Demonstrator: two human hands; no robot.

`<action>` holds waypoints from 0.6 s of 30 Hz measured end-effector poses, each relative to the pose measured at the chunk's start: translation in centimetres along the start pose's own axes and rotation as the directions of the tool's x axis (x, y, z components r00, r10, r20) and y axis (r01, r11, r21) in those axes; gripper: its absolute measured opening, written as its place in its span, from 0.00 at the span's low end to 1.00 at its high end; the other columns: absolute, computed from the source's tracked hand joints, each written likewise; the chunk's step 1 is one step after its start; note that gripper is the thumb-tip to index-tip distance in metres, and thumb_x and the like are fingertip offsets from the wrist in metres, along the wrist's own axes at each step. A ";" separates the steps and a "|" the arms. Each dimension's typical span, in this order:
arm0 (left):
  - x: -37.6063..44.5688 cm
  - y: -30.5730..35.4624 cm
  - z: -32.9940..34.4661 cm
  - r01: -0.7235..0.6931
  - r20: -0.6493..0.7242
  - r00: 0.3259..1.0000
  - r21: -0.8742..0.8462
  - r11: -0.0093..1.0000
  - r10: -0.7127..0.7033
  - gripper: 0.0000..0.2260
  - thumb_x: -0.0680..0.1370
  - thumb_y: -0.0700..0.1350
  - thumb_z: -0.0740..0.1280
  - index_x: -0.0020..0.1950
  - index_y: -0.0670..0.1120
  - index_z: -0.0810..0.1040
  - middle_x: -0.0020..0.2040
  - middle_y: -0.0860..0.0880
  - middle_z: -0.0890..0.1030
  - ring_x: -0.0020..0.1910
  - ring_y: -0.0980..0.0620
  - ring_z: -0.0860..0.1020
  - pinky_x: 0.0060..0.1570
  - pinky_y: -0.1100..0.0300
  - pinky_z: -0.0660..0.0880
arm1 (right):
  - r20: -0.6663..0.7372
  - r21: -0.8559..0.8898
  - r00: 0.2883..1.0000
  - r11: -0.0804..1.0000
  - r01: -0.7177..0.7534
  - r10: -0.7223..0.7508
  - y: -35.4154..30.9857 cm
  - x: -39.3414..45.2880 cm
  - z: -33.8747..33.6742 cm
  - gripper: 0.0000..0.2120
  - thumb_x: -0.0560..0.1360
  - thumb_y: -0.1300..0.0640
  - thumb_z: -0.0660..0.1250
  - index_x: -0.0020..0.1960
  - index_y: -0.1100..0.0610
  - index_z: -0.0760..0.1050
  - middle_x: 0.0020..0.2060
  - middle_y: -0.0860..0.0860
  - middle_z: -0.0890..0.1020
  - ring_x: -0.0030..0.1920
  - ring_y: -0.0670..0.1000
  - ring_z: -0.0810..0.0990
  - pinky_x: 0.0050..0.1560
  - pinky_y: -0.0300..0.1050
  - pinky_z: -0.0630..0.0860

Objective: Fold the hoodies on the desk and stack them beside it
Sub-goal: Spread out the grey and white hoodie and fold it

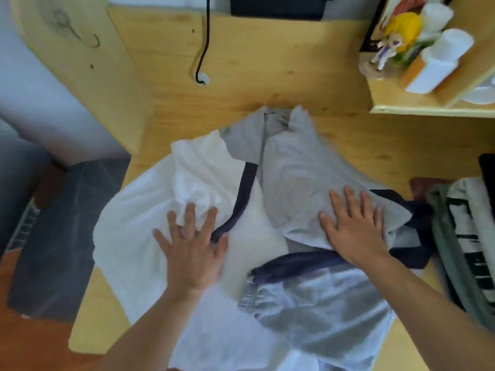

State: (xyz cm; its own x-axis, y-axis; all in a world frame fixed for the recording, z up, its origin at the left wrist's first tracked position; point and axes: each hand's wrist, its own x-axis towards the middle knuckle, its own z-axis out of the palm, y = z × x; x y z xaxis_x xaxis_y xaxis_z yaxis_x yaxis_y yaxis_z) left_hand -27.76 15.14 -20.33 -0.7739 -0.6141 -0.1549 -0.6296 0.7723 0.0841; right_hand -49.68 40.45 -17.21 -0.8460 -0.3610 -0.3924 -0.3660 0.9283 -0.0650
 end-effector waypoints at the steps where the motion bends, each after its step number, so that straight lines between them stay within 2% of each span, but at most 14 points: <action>1: 2.0 -0.1 -0.2 -0.072 -0.003 0.997 0.028 0.997 0.072 0.29 0.79 0.66 0.55 0.79 0.60 0.63 0.82 0.46 0.59 0.78 0.32 0.56 0.69 0.24 0.54 | 0.014 0.035 0.998 0.997 -0.067 0.066 0.3 -1.2 0.3 0.35 0.77 0.29 0.36 0.81 0.39 0.37 0.81 0.45 0.37 0.80 0.55 0.34 0.78 0.62 0.35; 3: 6.5 -0.5 -0.6 -0.228 0.021 0.974 0.092 0.969 0.227 0.29 0.80 0.67 0.51 0.80 0.61 0.59 0.82 0.48 0.57 0.79 0.33 0.55 0.71 0.26 0.52 | 0.054 0.082 0.984 0.981 -0.176 0.172 0.3 -3.8 1.0 0.37 0.75 0.28 0.36 0.81 0.40 0.36 0.81 0.47 0.37 0.80 0.57 0.35 0.78 0.62 0.38; 6: 12.7 -0.9 -1.9 -0.436 0.079 0.900 0.195 0.879 0.429 0.30 0.80 0.68 0.44 0.81 0.63 0.51 0.84 0.50 0.53 0.81 0.36 0.51 0.73 0.28 0.52 | 0.169 0.095 0.959 0.965 -0.245 0.226 -0.7 -7.5 1.5 0.40 0.72 0.24 0.36 0.79 0.38 0.35 0.81 0.47 0.37 0.80 0.58 0.37 0.78 0.63 0.45; 9: 16.2 -0.8 -3.6 -0.490 0.194 0.871 0.271 0.828 0.451 0.31 0.79 0.70 0.38 0.81 0.65 0.41 0.84 0.51 0.43 0.82 0.38 0.43 0.76 0.32 0.47 | 0.243 0.023 0.951 0.978 -0.206 0.194 -1.3 -9.1 0.9 0.39 0.72 0.22 0.39 0.79 0.36 0.35 0.80 0.45 0.38 0.80 0.58 0.40 0.76 0.63 0.51; 11: 15.1 0.0 -4.6 -0.446 0.168 0.895 0.291 0.846 0.414 0.29 0.81 0.68 0.44 0.81 0.65 0.42 0.84 0.51 0.41 0.81 0.35 0.41 0.76 0.32 0.45 | 0.194 -0.016 0.964 0.983 -0.183 0.183 -1.5 -9.4 -0.2 0.38 0.75 0.24 0.42 0.80 0.38 0.41 0.81 0.49 0.44 0.79 0.59 0.48 0.76 0.62 0.54; 13: 11.4 1.1 -5.2 -0.363 0.022 0.930 0.199 0.910 0.367 0.29 0.83 0.63 0.52 0.83 0.61 0.47 0.84 0.47 0.44 0.81 0.33 0.44 0.76 0.32 0.48 | -0.043 0.009 0.996 0.997 -0.082 0.082 -2.1 -8.8 -0.7 0.34 0.78 0.29 0.46 0.80 0.43 0.52 0.79 0.53 0.53 0.77 0.60 0.55 0.75 0.62 0.58; 14: 8.9 1.5 -5.4 -0.319 -0.075 0.942 0.110 0.941 0.328 0.29 0.84 0.60 0.54 0.83 0.59 0.50 0.84 0.44 0.47 0.81 0.32 0.48 0.76 0.32 0.51 | -0.150 0.022 0.989 1.000 0.009 -0.006 -2.5 -8.2 -0.6 0.32 0.80 0.33 0.47 0.80 0.46 0.54 0.79 0.54 0.55 0.77 0.61 0.55 0.76 0.62 0.58; 15: 6.4 1.4 -5.4 -0.267 -0.152 0.952 0.015 0.963 0.267 0.28 0.84 0.59 0.54 0.83 0.57 0.53 0.83 0.43 0.51 0.80 0.32 0.51 0.75 0.33 0.53 | -0.198 0.016 0.975 0.995 0.102 -0.097 -2.8 -7.5 -0.2 0.32 0.81 0.35 0.47 0.81 0.47 0.52 0.80 0.55 0.53 0.79 0.61 0.53 0.77 0.62 0.55; 16: 3.8 0.6 -5.1 -0.203 -0.190 0.964 -0.064 0.977 0.187 0.27 0.84 0.59 0.53 0.83 0.56 0.56 0.83 0.42 0.54 0.80 0.33 0.53 0.74 0.33 0.55 | -0.175 -0.002 0.969 0.985 0.175 -0.173 -2.7 -6.7 0.4 0.32 0.82 0.35 0.44 0.82 0.46 0.47 0.81 0.54 0.49 0.80 0.60 0.48 0.78 0.61 0.50; 18: -1.4 -2.8 -3.5 -0.052 -0.121 0.992 -0.091 0.994 0.041 0.28 0.83 0.62 0.47 0.83 0.57 0.56 0.83 0.43 0.54 0.81 0.34 0.53 0.75 0.33 0.54 | -0.081 -0.042 0.969 0.972 0.230 -0.232 -1.6 -5.9 2.1 0.32 0.81 0.33 0.38 0.81 0.42 0.35 0.82 0.49 0.41 0.81 0.54 0.38 0.80 0.58 0.41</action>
State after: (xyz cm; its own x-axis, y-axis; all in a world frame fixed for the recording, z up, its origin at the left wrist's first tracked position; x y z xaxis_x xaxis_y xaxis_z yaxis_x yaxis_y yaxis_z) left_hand -25.15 13.25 -16.91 -0.8018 -0.5968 -0.0314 -0.5917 0.7855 0.1814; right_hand -43.30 41.29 -16.73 -0.7664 -0.5729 -0.2906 -0.5663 0.8161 -0.1152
